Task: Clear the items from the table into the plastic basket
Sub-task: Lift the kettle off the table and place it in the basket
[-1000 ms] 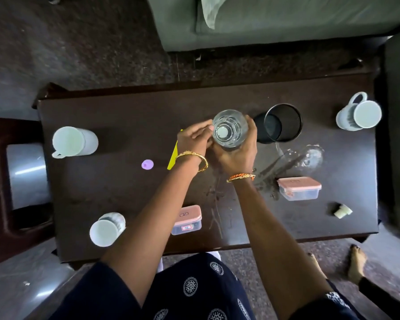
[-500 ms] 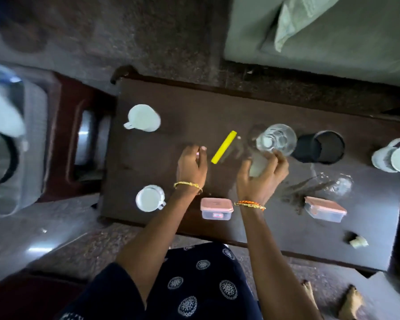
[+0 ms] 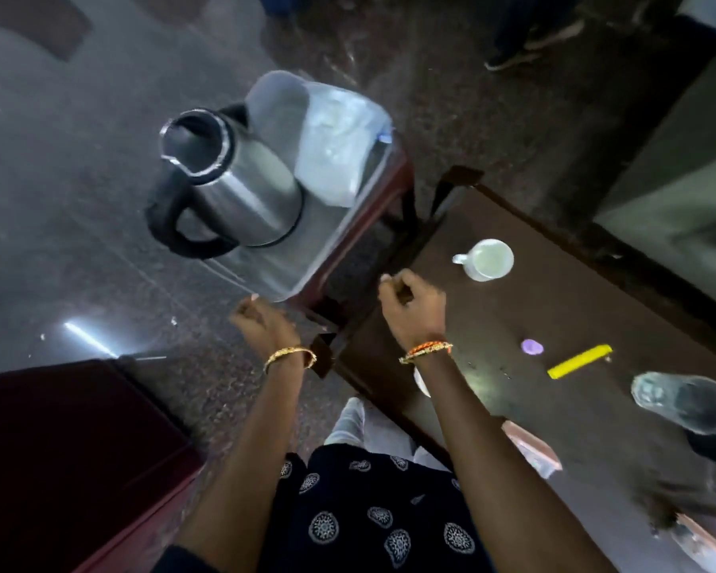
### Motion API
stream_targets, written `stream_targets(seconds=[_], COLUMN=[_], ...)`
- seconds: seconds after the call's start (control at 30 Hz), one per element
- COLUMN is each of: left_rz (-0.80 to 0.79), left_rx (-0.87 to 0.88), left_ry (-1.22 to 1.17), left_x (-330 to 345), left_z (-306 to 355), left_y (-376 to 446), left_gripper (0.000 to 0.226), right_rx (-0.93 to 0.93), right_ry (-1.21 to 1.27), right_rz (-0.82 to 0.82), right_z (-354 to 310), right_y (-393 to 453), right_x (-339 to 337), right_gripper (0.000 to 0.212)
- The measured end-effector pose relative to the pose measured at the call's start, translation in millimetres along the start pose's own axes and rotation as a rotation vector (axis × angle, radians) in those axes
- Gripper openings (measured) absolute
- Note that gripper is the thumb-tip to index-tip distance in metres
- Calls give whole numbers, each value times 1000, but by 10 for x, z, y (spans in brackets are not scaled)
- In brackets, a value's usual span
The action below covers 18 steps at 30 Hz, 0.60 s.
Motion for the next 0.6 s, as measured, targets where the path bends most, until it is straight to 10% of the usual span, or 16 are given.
stream_targets(seconds=[0.4, 0.6], left_rz=[-17, -54], left_rx=[-19, -98], left_ry=[-177, -163], left_x=[-178, -240], left_z=[1105, 1080], left_y=[1231, 1482], left_gripper=[34, 48], right_rx=[85, 200], right_ry=[463, 503], right_rz=[-675, -583], right_z=[-2116, -2359], right_y=[17, -38], right_x=[1597, 2000], right_gripper=[32, 45])
Point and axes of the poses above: each hand's wrist, its own y-axis towards the middle knuckle, its own x-axis out of the palm, z = x × y, the point moved 5 cm from there along y, towards the middle knuckle, and after that the axes turned 15 degrees about -y, right-handed, at the moved point
